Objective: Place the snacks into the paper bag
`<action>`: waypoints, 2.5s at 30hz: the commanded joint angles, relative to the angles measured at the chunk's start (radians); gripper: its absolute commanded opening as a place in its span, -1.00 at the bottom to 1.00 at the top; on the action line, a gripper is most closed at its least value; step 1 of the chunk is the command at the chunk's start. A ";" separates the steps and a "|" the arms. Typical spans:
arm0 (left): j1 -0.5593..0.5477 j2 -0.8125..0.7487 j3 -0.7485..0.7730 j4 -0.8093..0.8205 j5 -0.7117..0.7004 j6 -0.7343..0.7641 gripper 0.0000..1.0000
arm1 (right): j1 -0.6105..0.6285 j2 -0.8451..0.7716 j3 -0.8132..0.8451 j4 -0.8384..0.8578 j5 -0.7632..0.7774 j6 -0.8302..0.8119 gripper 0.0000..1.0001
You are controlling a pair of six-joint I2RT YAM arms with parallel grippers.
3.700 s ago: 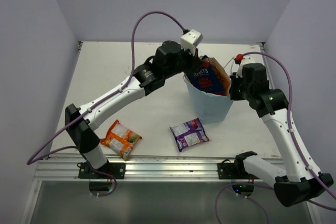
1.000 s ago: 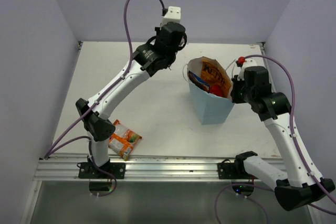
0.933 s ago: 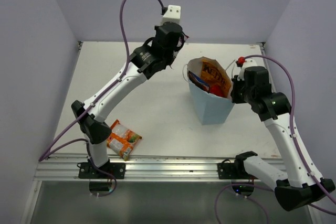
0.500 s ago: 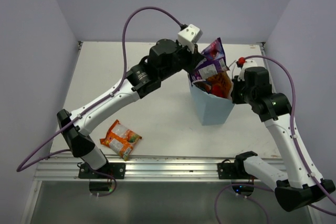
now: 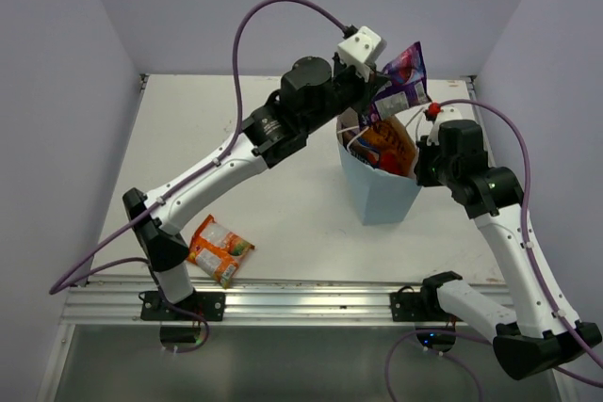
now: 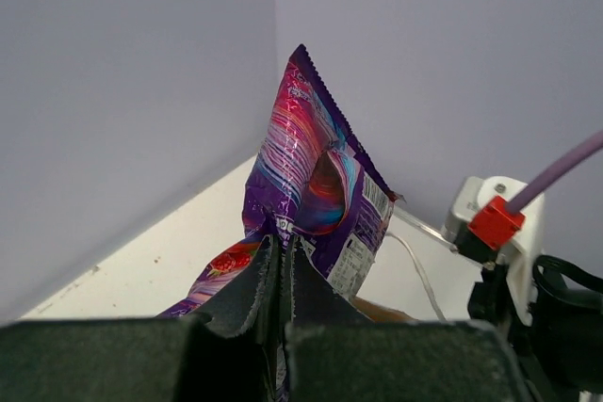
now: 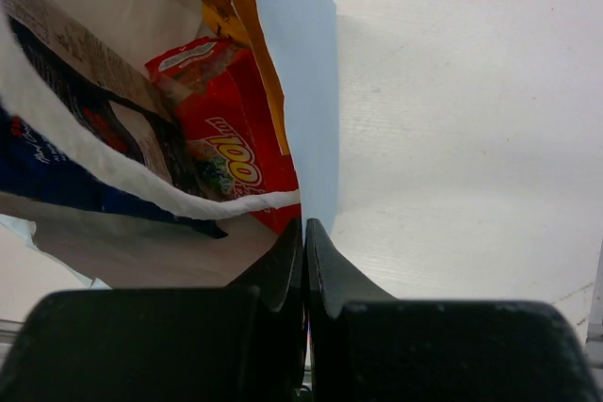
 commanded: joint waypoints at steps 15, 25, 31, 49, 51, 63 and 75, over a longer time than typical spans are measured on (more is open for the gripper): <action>0.003 0.002 -0.188 0.103 -0.001 0.074 -1.00 | 0.004 -0.042 0.003 0.013 0.003 -0.010 -1.00; 0.003 -0.135 -0.406 -0.006 0.032 0.198 -1.00 | 0.004 -0.031 0.000 0.021 -0.005 -0.007 -1.00; 0.003 -0.120 -0.319 -0.162 0.065 0.275 -1.00 | 0.004 -0.022 0.005 0.024 -0.008 -0.006 -1.00; 0.004 -0.083 -0.279 -0.390 0.040 0.387 -1.00 | 0.004 -0.027 0.015 0.019 0.008 -0.009 -1.00; 0.004 -0.073 -0.279 -0.400 0.055 0.389 -1.00 | 0.004 -0.025 0.014 0.022 0.003 -0.007 -1.00; 0.012 0.010 -0.247 -0.433 0.055 0.413 -1.00 | 0.004 -0.047 0.025 0.001 0.041 -0.018 -1.00; -0.035 0.131 -0.127 -0.459 0.177 0.355 -1.00 | 0.004 -0.025 0.011 0.028 0.005 -0.001 -1.00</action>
